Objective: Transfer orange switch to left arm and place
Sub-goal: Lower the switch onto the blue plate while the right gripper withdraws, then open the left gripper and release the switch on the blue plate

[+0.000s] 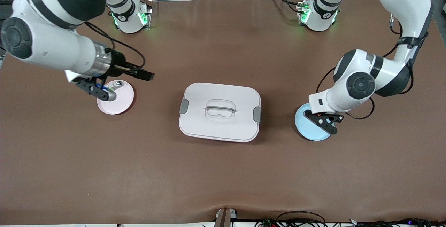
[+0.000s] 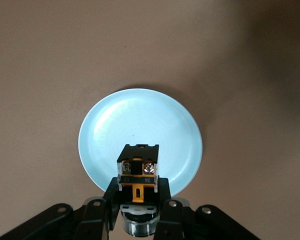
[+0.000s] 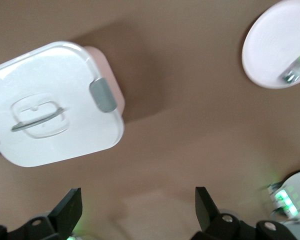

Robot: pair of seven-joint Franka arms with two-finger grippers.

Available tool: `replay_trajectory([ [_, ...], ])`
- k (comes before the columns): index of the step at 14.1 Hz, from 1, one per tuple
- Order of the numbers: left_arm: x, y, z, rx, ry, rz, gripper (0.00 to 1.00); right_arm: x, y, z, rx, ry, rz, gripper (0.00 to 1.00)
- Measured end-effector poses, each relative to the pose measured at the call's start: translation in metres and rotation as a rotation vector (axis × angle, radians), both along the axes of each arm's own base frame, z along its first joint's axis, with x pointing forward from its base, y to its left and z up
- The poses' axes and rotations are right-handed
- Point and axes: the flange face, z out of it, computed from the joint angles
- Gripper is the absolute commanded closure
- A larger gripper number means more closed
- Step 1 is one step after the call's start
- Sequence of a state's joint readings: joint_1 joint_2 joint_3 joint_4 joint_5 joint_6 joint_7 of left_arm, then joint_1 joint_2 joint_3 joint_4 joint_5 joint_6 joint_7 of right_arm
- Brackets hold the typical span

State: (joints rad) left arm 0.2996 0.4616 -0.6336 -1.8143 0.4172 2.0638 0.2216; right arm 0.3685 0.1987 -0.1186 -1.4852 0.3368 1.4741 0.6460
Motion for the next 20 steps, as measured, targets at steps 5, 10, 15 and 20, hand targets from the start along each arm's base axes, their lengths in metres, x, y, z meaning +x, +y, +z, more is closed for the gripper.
replay_trajectory([
  [5,-0.002,-0.004,-0.06,0.027,0.008,-0.13,1.0,-0.006,-0.097,0.007,-0.044,-0.078,0.175,0.0],
  [10,-0.005,-0.005,-0.097,0.03,0.008,-0.284,1.0,-0.017,-0.157,0.016,-0.112,-0.118,0.271,0.0],
  [15,-0.005,0.002,-0.113,0.034,0.021,-0.329,0.0,-0.042,-0.179,0.026,-0.164,-0.217,0.326,0.0],
  [20,0.001,0.011,-0.105,0.033,-0.003,-0.285,0.0,-0.067,-0.197,0.041,-0.176,-0.279,0.351,0.0],
])
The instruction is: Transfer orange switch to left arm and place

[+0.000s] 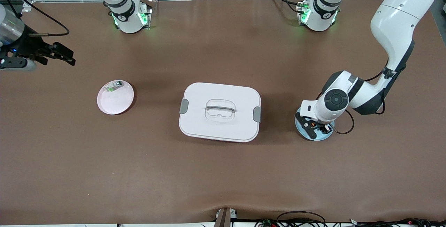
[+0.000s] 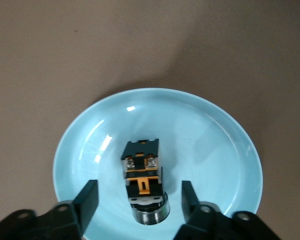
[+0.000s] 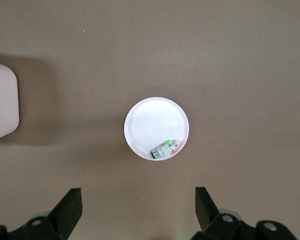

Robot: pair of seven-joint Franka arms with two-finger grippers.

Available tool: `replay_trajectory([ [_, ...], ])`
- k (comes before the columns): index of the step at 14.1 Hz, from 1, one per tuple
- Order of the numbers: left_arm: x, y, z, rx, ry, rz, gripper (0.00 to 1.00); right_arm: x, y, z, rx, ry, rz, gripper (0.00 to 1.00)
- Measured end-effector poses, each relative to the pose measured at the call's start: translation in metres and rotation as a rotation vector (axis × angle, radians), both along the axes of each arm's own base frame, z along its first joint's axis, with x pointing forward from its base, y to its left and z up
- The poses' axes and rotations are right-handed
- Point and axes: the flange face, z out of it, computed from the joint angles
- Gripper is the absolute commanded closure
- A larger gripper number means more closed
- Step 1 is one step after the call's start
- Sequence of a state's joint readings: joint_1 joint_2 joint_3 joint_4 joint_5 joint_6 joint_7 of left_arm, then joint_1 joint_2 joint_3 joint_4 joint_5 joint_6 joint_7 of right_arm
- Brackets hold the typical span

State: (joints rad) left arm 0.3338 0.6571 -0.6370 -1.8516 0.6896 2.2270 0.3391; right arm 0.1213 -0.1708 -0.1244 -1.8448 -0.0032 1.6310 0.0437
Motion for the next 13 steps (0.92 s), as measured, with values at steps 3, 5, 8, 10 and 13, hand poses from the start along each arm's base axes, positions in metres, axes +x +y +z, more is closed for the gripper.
replay_trajectory([
  [3,0.012,-0.01,0.041,-0.037,-0.046,0.139,0.0,0.0,-0.009,0.019,0.0,-0.029,-0.012,0.0],
  [5,0.023,-0.007,0.084,-0.056,-0.035,0.253,0.0,0.003,-0.011,0.033,-0.002,-0.051,-0.017,0.0],
  [8,0.04,0.011,0.156,-0.05,-0.049,0.414,0.0,0.013,-0.014,0.031,-0.006,-0.045,-0.023,0.0],
  [10,0.046,0.024,0.198,-0.028,-0.081,0.535,0.0,0.022,-0.015,0.026,-0.01,-0.038,-0.025,0.0],
  [13,0.04,0.04,0.257,-0.044,-0.101,0.711,0.0,0.027,-0.023,0.032,-0.013,-0.055,-0.041,0.0],
])
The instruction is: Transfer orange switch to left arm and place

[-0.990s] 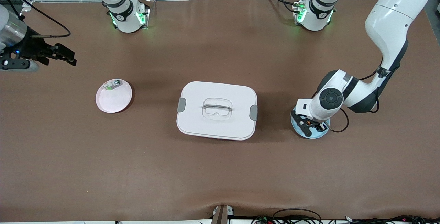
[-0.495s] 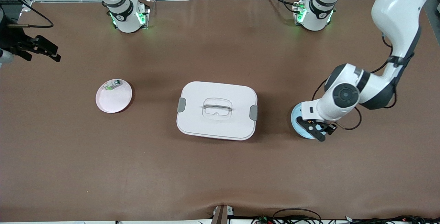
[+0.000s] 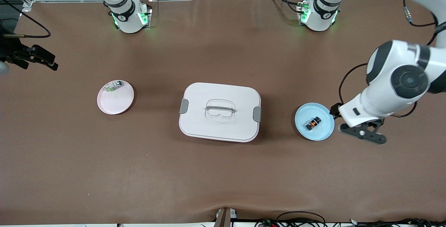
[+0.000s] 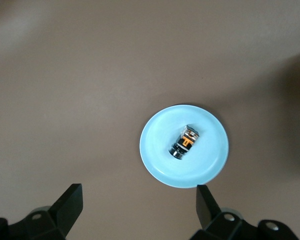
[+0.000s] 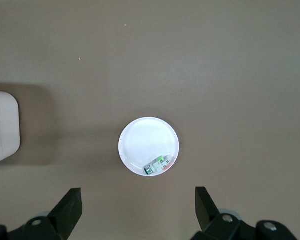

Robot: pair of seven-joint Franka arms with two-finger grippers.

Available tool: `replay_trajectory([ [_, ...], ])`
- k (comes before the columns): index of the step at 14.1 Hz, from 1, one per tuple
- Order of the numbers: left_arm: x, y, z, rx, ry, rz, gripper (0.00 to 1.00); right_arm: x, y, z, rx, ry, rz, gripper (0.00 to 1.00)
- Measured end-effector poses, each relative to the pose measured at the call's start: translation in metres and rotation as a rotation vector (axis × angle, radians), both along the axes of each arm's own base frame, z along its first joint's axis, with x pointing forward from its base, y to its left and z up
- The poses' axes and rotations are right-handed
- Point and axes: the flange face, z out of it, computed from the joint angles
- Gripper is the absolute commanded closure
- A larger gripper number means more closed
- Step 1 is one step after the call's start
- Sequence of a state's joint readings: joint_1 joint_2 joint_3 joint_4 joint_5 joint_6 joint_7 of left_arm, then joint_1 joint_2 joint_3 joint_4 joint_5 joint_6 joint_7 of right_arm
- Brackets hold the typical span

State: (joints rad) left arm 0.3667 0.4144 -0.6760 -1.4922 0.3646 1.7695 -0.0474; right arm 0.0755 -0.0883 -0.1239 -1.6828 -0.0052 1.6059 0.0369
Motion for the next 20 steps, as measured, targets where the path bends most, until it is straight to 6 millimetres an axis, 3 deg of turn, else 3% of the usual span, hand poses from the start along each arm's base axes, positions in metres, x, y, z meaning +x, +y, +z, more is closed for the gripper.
replay_trajectory([
  [3,-0.009,0.035,0.052,-0.026,0.011,0.1,0.0,-0.001,-0.02,0.006,-0.001,-0.012,-0.033,0.0],
  [5,-0.012,0.049,0.075,-0.026,0.012,0.131,0.0,0.0,-0.021,0.006,-0.001,-0.011,-0.034,0.0],
  [8,-0.021,0.045,0.112,-0.015,-0.042,0.143,0.0,0.003,-0.015,0.002,-0.002,-0.004,-0.023,0.0],
  [11,-0.047,0.028,0.146,-0.042,-0.053,0.169,0.0,0.006,-0.013,-0.004,-0.003,0.008,-0.02,0.0],
  [14,-0.082,0.021,0.158,-0.063,-0.033,0.19,0.0,0.008,-0.011,-0.007,-0.003,0.013,-0.017,0.0],
  [17,-0.11,0.035,0.163,-0.061,0.001,0.224,0.0,0.009,-0.011,-0.009,-0.004,0.016,-0.016,0.0],
  [20,-0.115,0.042,0.166,-0.069,0.002,0.238,0.0,0.009,-0.011,-0.009,-0.004,0.017,-0.016,0.0],
])
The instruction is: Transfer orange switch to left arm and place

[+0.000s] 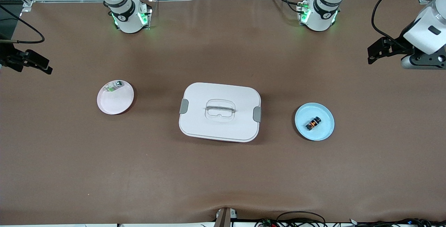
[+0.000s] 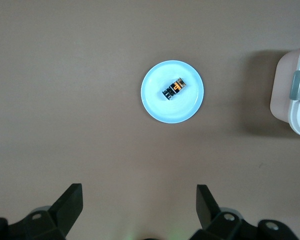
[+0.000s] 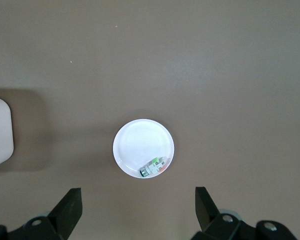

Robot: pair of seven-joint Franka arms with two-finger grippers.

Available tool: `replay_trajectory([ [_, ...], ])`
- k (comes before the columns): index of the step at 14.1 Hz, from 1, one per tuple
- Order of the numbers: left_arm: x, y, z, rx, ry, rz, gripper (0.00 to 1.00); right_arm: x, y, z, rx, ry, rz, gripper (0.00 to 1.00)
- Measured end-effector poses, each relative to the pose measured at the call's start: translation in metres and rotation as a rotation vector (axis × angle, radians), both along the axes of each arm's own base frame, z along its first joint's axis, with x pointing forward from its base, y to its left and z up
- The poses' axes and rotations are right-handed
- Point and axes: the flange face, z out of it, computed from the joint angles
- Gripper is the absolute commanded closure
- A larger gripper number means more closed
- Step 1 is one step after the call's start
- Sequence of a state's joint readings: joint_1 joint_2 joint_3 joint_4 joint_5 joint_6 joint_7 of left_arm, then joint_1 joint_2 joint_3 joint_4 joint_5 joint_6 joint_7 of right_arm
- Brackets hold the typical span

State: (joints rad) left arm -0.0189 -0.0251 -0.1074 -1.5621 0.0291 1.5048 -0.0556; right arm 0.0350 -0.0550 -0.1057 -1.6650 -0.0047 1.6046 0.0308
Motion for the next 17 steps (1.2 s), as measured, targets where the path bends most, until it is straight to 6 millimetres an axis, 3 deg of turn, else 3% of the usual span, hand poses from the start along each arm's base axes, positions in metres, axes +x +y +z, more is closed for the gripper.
replay_trajectory([
  [9,0.0,0.006,-0.001,0.002,0.027,0.035,0.0,0.0,-0.001,0.001,-0.002,-0.002,-0.003,0.0],
  [12,0.0,0.015,0.0,0.002,0.025,0.053,0.0,0.001,0.004,0.001,-0.006,-0.001,0.004,0.0],
  [17,0.0,0.013,0.003,0.001,0.019,0.049,0.0,0.004,0.012,-0.002,-0.006,0.002,0.019,0.0],
])
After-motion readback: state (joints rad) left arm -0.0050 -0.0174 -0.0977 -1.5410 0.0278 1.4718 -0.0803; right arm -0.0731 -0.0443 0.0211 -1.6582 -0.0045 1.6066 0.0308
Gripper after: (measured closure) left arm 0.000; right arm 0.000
